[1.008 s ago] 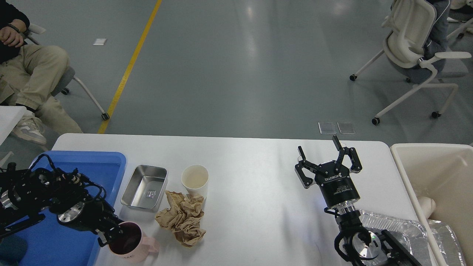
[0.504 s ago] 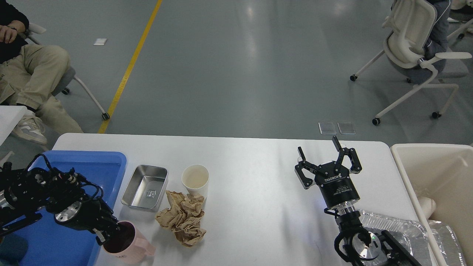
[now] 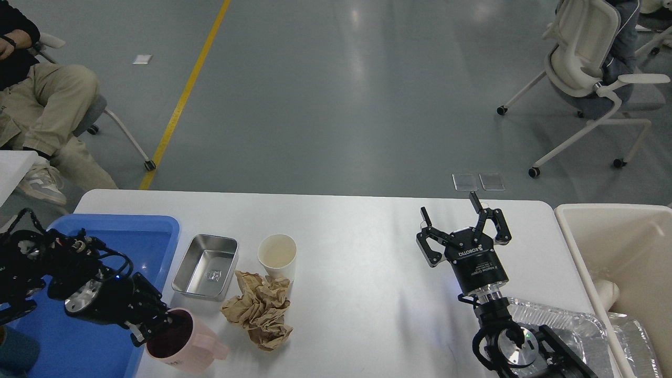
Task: Tidy desktop
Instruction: 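Lift the pink mug and carry it over the blue bin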
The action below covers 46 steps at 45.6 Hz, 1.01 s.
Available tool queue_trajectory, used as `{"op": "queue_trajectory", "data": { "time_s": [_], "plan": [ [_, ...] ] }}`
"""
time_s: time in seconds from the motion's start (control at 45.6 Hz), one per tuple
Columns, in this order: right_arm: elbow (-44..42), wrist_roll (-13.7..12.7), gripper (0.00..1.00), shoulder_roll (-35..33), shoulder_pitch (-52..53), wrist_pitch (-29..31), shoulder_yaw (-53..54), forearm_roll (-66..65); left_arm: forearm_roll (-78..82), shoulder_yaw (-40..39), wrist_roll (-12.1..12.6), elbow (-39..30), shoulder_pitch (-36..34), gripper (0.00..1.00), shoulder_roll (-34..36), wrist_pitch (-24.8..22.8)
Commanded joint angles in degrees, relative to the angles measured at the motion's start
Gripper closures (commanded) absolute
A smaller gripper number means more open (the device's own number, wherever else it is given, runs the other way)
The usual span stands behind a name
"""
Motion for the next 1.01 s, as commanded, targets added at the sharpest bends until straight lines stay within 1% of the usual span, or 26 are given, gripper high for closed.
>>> {"op": "queue_trajectory", "data": {
  "time_s": [0.0, 0.088, 0.175, 0.307, 0.46, 0.548, 0.636, 0.745, 0.811, 0.899, 0.986],
  "plan": [
    [0.02, 0.07, 0.00, 0.19, -0.03, -0.06, -0.09, 0.00, -0.13, -0.15, -1.68, -2.11, -4.07, 0.99, 5.72, -0.04],
    [-0.06, 0.07, 0.00, 0.62, -0.03, -0.06, -0.09, 0.00, -0.83, -0.67, -3.00, -2.46, -7.41, 0.99, 8.80, -0.04],
    [-0.06, 0.07, 0.00, 0.98, -0.03, -0.06, -0.09, 0.00, -4.51, -0.85, -3.18, -2.46, -11.02, 0.99, 11.79, -0.04],
    [0.02, -0.02, 0.00, 2.12, 0.23, -0.06, -0.17, -0.09, -9.88, -0.85, -3.27, -2.55, -16.20, 0.99, 14.17, -0.04],
    [0.20, -0.02, 0.00, 2.65, 0.58, -0.14, -0.17, -0.18, -10.32, 0.55, -3.44, -4.48, -14.98, 0.98, 19.35, 0.14],
    [0.20, -0.02, 0.00, 2.47, 0.67, -0.14, -0.09, -0.18, -9.97, 1.08, -2.92, -4.39, -12.87, 0.98, 21.29, 0.75],
    [0.11, -0.02, 0.00, 2.03, 0.76, -0.14, 0.00, -0.18, -9.88, 1.17, -3.09, -3.87, -12.26, 0.98, 25.59, 1.63],
    [0.11, -0.02, 0.00, 1.94, 0.94, -0.06, 0.00, -0.18, -5.50, 1.44, -3.62, -2.29, -10.06, 0.98, 28.32, 5.14],
    [0.11, -0.02, 0.00, 1.94, 1.02, -0.06, 0.00, -0.09, -1.11, 1.52, -3.71, 0.69, -7.52, 0.98, 29.20, 9.52],
    [0.11, -0.02, 0.00, 1.94, 0.94, 0.03, 0.00, -0.18, 2.33, 1.52, -3.53, 5.44, -3.04, 0.98, 28.59, 15.68],
    [0.11, -0.02, 0.00, 1.94, 0.67, 0.12, -0.09, -0.18, 3.03, 1.44, -3.09, 9.13, 1.18, 0.98, 28.23, 19.20]
  ]
}}
